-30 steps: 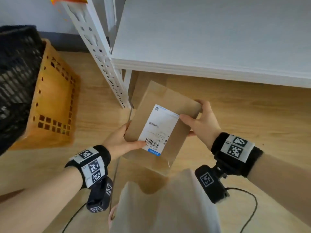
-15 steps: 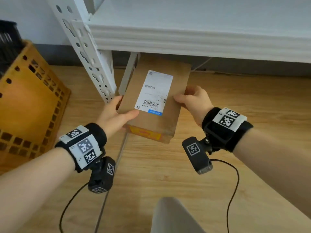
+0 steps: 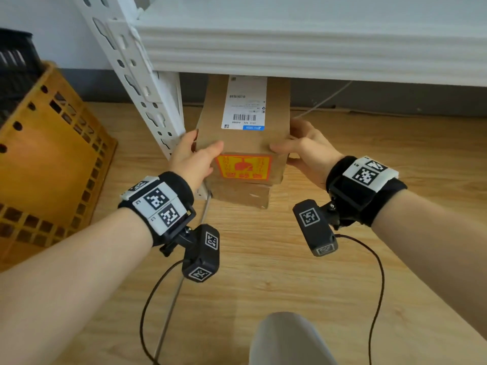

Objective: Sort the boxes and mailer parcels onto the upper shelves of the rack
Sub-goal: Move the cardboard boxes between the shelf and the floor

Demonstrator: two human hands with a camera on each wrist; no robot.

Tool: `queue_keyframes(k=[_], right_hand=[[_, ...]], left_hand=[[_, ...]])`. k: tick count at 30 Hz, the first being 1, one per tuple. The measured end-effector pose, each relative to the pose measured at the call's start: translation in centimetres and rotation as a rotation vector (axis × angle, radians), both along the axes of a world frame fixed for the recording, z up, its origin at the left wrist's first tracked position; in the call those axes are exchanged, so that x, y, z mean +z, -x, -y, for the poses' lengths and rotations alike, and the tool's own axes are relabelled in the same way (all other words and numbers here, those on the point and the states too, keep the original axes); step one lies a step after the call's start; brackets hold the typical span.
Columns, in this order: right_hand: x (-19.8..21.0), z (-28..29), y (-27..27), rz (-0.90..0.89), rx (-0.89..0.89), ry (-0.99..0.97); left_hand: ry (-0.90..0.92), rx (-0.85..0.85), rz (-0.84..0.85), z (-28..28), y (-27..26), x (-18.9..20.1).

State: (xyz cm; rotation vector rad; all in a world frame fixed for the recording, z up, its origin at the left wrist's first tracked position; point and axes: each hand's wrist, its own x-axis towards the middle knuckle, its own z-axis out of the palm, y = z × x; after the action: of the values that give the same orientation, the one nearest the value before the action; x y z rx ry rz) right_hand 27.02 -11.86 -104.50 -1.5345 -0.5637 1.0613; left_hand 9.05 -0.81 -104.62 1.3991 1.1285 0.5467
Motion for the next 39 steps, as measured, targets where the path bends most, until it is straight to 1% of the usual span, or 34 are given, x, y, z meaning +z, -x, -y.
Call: queue_keyframes(k=[4,9,13,15,18,22,26,29,31,33,36,39], right_hand=[[-1.0,-0.1,0.1,0.005,0.002,-0.027],[-2.0,-0.2,0.7,-0.002,-0.031,-0.053],[-2.3,-0.4,1.5,0.040,-0.062,-0.044],[-2.2,-0.4,1.9,0.086,-0.096,-0.051],[-2.2,-0.5,2.7,0.188,-0.152,-0.045],[-2.5,-0.7,3.5,0.294,-0.193,-0.006],[-2.2,-1.0,3.5,0.421,-0.176,0.080],[-1.1,-0.7,3.4,0.461,-0.123,0.157],[0.1,-0.1,3.1,0.515,-0.038,0.226],[1.8,0.9,3.0,0.564,0.071,0.307],[5.5,2.7,3.2,0.648,0.252,0.420],[10.5,4.8,3.3,0.752,0.408,0.497]], left_hand=[[-0.051,0.079,-0.024,-0.1,-0.6,-0.9],[-0.129,0.091,-0.073,0.0,-0.7,-1.3],[-0.203,0.112,-0.139,-0.3,-0.3,-1.7],[-0.231,0.116,-0.180,-0.3,-0.3,-1.9],[-0.209,0.174,-0.220,-0.5,-0.5,-2.3],[-0.181,0.218,-0.226,-1.0,-0.3,-2.7],[-0.110,0.218,-0.208,-1.0,0.0,-2.4],[-0.063,0.218,-0.214,-0.8,0.1,-1.5],[-0.027,0.193,-0.250,-0.5,0.5,-0.7],[-0.031,0.146,-0.322,0.1,1.1,0.6],[-0.057,-0.035,-0.455,1.5,2.4,3.7],[-0.116,-0.274,-0.546,3.4,3.2,8.9]])
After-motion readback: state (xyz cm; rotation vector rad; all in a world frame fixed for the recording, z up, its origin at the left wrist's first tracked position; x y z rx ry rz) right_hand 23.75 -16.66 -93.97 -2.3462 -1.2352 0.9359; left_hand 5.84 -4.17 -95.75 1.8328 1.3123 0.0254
